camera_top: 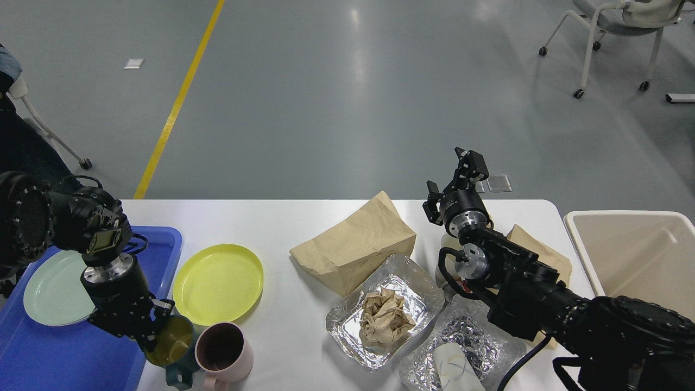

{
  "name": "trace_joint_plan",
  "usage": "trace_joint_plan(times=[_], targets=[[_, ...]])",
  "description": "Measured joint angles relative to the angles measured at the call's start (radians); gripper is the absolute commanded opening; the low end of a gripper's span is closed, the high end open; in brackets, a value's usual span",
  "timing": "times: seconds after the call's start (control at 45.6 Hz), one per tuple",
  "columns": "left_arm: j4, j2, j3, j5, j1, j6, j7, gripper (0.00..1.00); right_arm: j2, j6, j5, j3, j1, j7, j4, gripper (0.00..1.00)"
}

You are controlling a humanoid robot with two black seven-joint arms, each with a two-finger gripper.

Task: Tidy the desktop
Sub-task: 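Grasp the olive-green cup with the left gripper, then carry the olive cup onto the blue tray and open the left gripper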

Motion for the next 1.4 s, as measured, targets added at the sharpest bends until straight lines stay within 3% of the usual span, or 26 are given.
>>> trace_joint_plan(times=[0.394, 0.635, 0.964, 1.183, 1.402], targets=[[-0.020, 0.073, 0.030, 0.004, -0.138, 0.000, 0.003, 0.00, 0.000, 0.000, 0.000, 0.000, 0.000, 0.000, 0.000, 1.00], [0.011, 0.229, 0.034, 0.027, -0.149, 0.000, 0.013, 0.00, 0.000, 0.000, 0.000, 0.000, 0.000, 0.000, 0.000, 1.00], [0.067, 0.419, 0.029, 0.029, -0.064, 0.000, 0.014, 0.00, 0.000, 0.000, 0.000, 0.000, 0.000, 0.000, 0.000, 1.00], [0.078, 0.460, 0.034, 0.031, 0.010, 0.000, 0.017, 0.00, 0.000, 0.000, 0.000, 0.000, 0.000, 0.000, 0.000, 1.00], [0.190, 0.474, 0.035, 0.032, 0.124, 0.000, 0.017, 0.00, 0.000, 0.000, 0.000, 0.000, 0.000, 0.000, 0.000, 1.00]])
